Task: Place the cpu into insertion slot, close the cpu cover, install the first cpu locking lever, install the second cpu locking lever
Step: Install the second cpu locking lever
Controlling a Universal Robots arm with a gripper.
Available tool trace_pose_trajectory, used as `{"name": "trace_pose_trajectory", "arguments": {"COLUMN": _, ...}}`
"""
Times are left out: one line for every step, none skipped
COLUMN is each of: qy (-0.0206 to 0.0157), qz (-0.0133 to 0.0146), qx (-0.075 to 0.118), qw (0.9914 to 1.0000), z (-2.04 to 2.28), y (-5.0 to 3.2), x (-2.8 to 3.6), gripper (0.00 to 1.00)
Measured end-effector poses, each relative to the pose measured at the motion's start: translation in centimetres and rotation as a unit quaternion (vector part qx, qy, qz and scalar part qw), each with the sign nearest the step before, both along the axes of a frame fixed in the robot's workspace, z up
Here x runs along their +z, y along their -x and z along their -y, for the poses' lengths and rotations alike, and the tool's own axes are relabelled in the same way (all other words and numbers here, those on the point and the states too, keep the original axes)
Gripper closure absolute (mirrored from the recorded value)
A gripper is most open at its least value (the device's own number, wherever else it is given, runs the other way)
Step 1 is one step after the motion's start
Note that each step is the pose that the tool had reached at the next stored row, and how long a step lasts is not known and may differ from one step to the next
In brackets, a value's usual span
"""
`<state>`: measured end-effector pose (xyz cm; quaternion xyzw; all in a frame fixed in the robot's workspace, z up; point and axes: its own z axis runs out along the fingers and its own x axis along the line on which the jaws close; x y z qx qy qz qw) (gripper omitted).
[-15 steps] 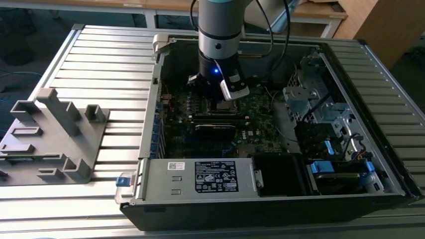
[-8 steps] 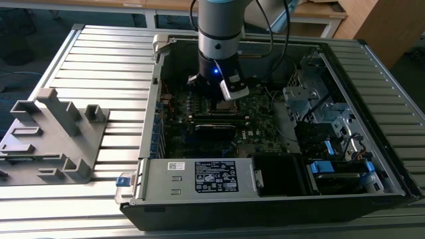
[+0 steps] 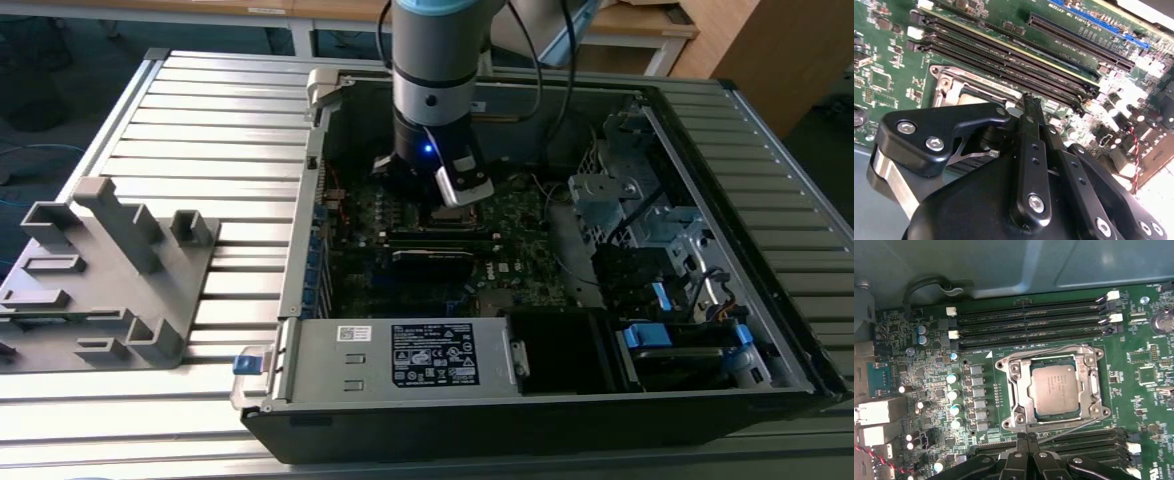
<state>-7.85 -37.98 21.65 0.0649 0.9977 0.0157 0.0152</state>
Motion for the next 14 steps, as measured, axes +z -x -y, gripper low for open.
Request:
{"name": "trace_pose_trajectory", "arguments": {"qy": 0.0000, "qz": 0.0000, "qx": 0.000, "qw": 1.00000, "z": 0.00, "y": 0.09, "x": -0.12, "gripper": 0.89}}
{"name": "trace_pose_trajectory", "arguments": {"qy": 0.0001, "qz": 0.0000, "qx": 0.000, "qw": 1.00000, "z": 0.00, "y": 0.17, "x": -0.23, "gripper": 0.89}}
{"name": "trace_pose_trajectory", "arguments": {"qy": 0.0000, "qz": 0.0000, "qx": 0.000, "qw": 1.00000, "z": 0.00, "y": 0.25, "x": -0.36, "gripper": 0.89}}
{"name": "trace_pose_trajectory", "arguments": {"qy": 0.0000, "qz": 0.0000, "qx": 0.000, "qw": 1.00000, "z": 0.00, "y": 0.32, "x": -0.48, "gripper": 0.89}}
{"name": "trace_pose_trajectory", "arguments": {"qy": 0.0000, "qz": 0.0000, "qx": 0.000, "qw": 1.00000, "z": 0.00, "y": 0.37, "x": -0.58, "gripper": 0.89}}
{"name": "trace_pose_trajectory", "arguments": {"qy": 0.0001, "qz": 0.0000, "qx": 0.000, "qw": 1.00000, "z": 0.00, "y": 0.39, "x": -0.66, "gripper": 0.89}}
{"name": "trace_pose_trajectory", "arguments": {"qy": 0.0002, "qz": -0.0001, "qx": 0.000, "qw": 1.00000, "z": 0.01, "y": 0.39, "x": -0.67, "gripper": 0.89}}
{"name": "trace_pose_trajectory", "arguments": {"qy": 0.0002, "qz": -0.0001, "qx": 0.000, "qw": 1.00000, "z": 0.01, "y": 0.39, "x": -0.67, "gripper": 0.89}}
{"name": "trace_pose_trajectory", "arguments": {"qy": 0.0003, "qz": -0.0001, "qx": 0.000, "qw": 1.00000, "z": 0.01, "y": 0.39, "x": -0.67, "gripper": 0.89}}
{"name": "trace_pose_trajectory", "arguments": {"qy": 0.0003, "qz": -0.0001, "qx": 0.000, "qw": 1.00000, "z": 0.00, "y": 0.40, "x": -0.68, "gripper": 0.89}}
{"name": "trace_pose_trajectory", "arguments": {"qy": 0.0002, "qz": 0.0000, "qx": 0.000, "qw": 1.00000, "z": 0.00, "y": 0.40, "x": -0.68, "gripper": 0.89}}
{"name": "trace_pose_trajectory", "arguments": {"qy": 0.0002, "qz": 0.0000, "qx": 0.000, "qw": 1.00000, "z": 0.00, "y": 0.40, "x": -0.69, "gripper": 0.89}}
{"name": "trace_pose_trajectory", "arguments": {"qy": 0.0001, "qz": 0.0003, "qx": 0.000, "qw": 1.00000, "z": 0.00, "y": 0.42, "x": -0.72, "gripper": 0.89}}
{"name": "trace_pose_trajectory", "arguments": {"qy": 0.0000, "qz": 0.0005, "qx": 0.000, "qw": 1.00000, "z": -0.01, "y": 0.44, "x": -0.78, "gripper": 0.89}}
